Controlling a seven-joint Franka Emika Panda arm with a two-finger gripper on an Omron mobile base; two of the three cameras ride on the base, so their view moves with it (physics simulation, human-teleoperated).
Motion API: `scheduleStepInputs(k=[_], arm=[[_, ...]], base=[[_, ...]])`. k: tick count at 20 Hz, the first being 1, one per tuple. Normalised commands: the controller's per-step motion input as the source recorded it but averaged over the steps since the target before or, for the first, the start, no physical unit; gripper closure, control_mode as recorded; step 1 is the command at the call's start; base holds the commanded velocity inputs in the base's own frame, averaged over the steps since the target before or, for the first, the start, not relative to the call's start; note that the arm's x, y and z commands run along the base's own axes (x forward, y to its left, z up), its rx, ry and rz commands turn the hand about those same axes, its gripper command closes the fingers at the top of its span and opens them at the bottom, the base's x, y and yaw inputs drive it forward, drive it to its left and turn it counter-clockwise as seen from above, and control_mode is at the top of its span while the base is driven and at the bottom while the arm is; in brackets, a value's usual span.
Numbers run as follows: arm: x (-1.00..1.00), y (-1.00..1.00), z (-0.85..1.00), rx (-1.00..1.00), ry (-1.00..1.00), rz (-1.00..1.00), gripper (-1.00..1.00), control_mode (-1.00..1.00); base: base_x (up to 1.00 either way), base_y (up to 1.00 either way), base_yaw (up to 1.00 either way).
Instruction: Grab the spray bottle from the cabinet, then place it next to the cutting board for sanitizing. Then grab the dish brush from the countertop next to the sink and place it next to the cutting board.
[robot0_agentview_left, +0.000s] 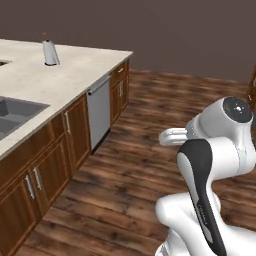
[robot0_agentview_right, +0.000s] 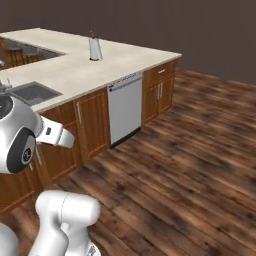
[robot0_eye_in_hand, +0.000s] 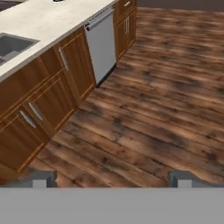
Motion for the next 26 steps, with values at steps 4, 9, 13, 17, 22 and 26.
scheduleStepInputs(k=[4, 9, 13, 17, 22, 26], arm=[[0.00, 0.00, 0.00, 0.00, 0.00, 0.00, -1.00, 1.00], [0.00, 0.00, 0.00, 0.00, 0.00, 0.00, -1.00, 1.00], [0.00, 0.00, 0.00, 0.00, 0.00, 0.00, -1.00, 1.00], [0.00, 0.00, 0.00, 0.00, 0.00, 0.00, -1.00, 1.00], [0.00, 0.00, 0.00, 0.00, 0.00, 0.00, -1.00, 1.00], [0.00, 0.00, 0.00, 0.00, 0.00, 0.00, -1.00, 1.00]], base=[[0.39, -0.54, 0.55], [0.37, -0.60, 0.57], [0.39, -0.59, 0.57], [0.26, -0.35, 0.46], [0.20, 0.01, 0.36], [0.06, 0.35, 0.38]])
